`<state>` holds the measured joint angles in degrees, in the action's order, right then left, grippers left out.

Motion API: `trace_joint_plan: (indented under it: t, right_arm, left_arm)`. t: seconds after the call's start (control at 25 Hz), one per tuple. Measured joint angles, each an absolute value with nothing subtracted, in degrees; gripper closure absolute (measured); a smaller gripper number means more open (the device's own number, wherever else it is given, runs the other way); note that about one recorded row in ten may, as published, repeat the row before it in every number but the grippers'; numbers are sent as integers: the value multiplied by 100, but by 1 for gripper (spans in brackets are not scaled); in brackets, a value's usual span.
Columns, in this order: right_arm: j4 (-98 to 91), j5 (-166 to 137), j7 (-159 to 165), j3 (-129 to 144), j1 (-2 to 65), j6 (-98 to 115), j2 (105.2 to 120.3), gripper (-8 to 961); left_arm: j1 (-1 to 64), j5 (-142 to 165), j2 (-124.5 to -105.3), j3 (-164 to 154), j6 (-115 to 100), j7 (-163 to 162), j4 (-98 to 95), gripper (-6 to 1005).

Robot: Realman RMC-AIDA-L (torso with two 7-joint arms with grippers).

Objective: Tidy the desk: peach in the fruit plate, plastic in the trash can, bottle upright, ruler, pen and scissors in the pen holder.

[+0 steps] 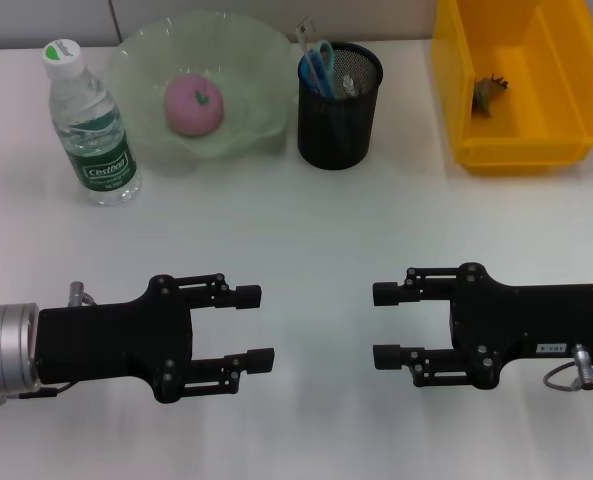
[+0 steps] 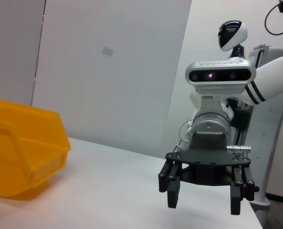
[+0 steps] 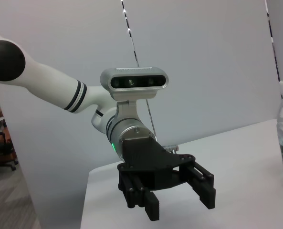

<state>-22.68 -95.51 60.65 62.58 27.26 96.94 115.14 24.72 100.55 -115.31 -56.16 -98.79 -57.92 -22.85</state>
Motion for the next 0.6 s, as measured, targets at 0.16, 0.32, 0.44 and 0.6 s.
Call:
trace_joint_plan:
  t: [0.16, 0.32, 0.44, 0.6]
  right_arm:
    - [-2268, -9559, 6068, 6257, 2725, 9706, 11514, 287]
    - [-2268, -9564, 6082, 6257, 2725, 9720, 11514, 287]
    - [-2268, -9564, 6096, 6257, 2725, 9723, 11514, 287]
    - [-2268, -9564, 6103, 6257, 2725, 9723, 11514, 287]
  left_arm:
    - [2472, 10055, -11531, -5616, -9879, -5792, -2285, 323]
    - [2470, 10055, -11523, -5616, -9879, -5792, -2285, 323]
    - [2469, 10055, -11517, -5616, -9879, -5792, -2285, 323]
    - [2469, 10055, -11515, -5625, -9879, -5792, -2285, 323]
